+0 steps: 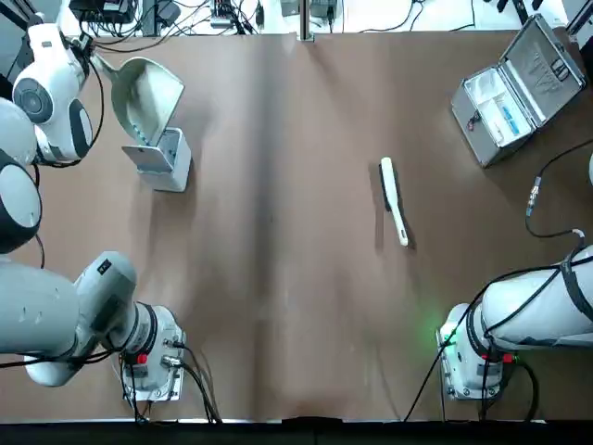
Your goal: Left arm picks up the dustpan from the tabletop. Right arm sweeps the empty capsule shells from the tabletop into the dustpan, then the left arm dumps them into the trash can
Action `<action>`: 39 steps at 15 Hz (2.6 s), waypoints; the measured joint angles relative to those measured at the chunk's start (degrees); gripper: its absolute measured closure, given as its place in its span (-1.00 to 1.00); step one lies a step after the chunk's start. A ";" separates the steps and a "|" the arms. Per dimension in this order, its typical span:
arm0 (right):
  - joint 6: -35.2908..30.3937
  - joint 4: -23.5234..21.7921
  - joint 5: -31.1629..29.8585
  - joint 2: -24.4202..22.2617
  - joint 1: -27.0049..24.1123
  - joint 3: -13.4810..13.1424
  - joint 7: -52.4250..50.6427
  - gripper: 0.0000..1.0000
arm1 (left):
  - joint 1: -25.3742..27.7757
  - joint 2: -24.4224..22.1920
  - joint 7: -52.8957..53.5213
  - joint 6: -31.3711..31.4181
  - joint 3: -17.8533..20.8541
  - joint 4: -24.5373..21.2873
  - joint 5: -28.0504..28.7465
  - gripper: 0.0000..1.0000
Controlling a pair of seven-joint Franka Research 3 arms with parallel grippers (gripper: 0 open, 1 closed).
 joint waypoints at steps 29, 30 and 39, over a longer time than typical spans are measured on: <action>1.62 1.88 0.49 0.45 -6.66 0.52 18.15 -0.99 | 0.70 -8.68 1.40 0.97 0.09 -2.53 -0.02 0.33; 1.78 1.87 0.49 0.67 -6.75 0.44 18.21 -0.99 | 0.70 -8.70 1.40 0.97 0.09 -2.59 -0.02 0.33; 0.85 2.32 0.69 0.86 -7.01 0.65 18.37 -0.99 | 1.45 -8.60 1.40 0.87 0.09 -3.50 -0.02 0.33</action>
